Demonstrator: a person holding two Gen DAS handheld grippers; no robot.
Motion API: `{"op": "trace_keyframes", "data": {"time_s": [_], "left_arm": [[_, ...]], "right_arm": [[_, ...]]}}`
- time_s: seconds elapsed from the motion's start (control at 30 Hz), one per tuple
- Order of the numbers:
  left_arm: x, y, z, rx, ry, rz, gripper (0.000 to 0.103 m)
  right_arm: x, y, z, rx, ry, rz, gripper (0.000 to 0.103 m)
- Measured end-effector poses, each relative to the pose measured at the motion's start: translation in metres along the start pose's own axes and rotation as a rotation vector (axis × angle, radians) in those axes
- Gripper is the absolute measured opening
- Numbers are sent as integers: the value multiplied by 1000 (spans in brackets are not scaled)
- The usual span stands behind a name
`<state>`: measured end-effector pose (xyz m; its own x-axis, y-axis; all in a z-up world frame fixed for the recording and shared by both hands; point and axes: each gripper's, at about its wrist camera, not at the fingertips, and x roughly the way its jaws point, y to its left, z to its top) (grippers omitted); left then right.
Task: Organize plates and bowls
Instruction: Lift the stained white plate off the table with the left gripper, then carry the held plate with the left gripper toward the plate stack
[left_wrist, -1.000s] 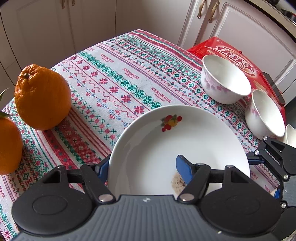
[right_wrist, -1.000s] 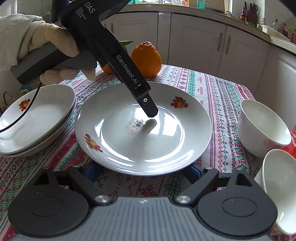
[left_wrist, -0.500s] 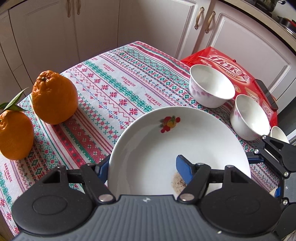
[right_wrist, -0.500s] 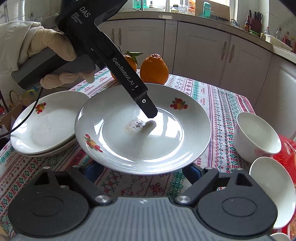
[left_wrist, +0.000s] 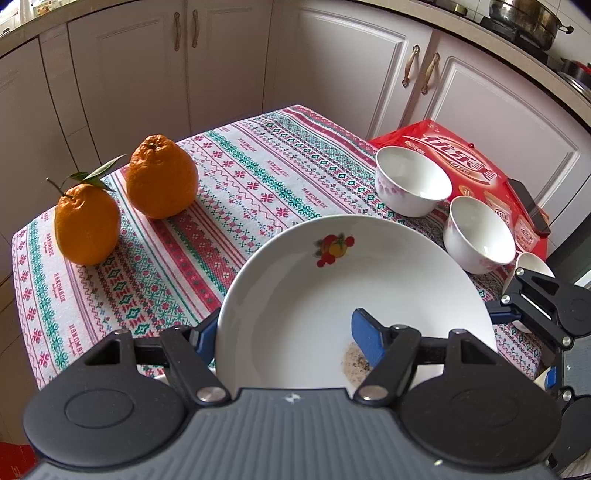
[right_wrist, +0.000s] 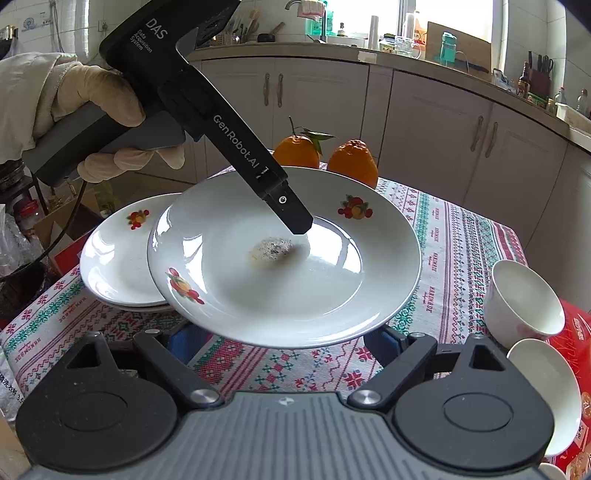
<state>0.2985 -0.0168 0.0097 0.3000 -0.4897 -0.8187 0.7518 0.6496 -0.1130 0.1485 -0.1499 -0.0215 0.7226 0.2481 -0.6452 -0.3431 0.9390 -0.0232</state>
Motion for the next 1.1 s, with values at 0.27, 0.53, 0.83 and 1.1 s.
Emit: {"op": "trace_keyframes", "data": {"time_s": [0.27, 0.53, 0.83, 1.1], "left_arm": [[-21, 9, -29, -45, -19, 31, 71], [-36, 24, -64, -107, -33, 57, 71], [-37, 39, -89, -160, -30, 59, 71], [-33, 51, -100, -187, -36, 44, 71]], "right_arm": [[-4, 26, 3, -47, 3, 38, 94], [2, 51, 8, -102, 16, 76, 94], [8, 71, 11, -142, 40, 94, 94], [13, 78, 13, -157, 59, 88, 94]]}}
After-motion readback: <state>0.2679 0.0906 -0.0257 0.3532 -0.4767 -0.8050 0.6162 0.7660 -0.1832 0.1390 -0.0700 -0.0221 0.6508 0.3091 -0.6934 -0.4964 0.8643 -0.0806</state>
